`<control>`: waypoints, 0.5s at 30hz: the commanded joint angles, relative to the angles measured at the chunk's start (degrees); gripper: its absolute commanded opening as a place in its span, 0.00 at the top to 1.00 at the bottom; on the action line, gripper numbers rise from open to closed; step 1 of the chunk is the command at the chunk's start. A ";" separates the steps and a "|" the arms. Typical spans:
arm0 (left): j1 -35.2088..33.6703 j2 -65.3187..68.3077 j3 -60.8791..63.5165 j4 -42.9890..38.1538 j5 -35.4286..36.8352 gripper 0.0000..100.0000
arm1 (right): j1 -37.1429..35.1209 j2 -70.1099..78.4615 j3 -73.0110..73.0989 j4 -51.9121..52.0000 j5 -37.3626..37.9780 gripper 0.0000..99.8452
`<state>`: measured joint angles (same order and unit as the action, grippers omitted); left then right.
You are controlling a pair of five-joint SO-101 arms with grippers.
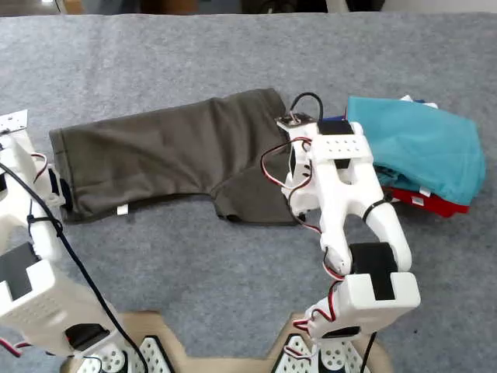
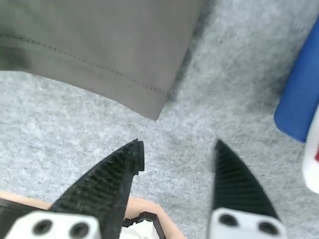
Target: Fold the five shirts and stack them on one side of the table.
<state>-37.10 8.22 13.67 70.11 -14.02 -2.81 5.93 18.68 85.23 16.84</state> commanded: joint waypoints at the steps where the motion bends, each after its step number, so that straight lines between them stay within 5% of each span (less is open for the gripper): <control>1: -0.57 -0.97 -3.74 1.05 0.26 0.84 | 0.88 -4.26 -3.47 2.11 0.44 0.92; 3: -0.57 -0.97 -5.85 2.46 0.26 0.87 | 0.88 -6.64 -5.23 2.73 0.44 0.98; 15: -1.10 -0.97 -16.75 9.93 0.18 0.88 | 4.75 -14.81 -11.65 2.02 0.44 0.98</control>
<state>-37.10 8.22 1.19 78.46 -14.11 1.93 -7.16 10.24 87.60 17.01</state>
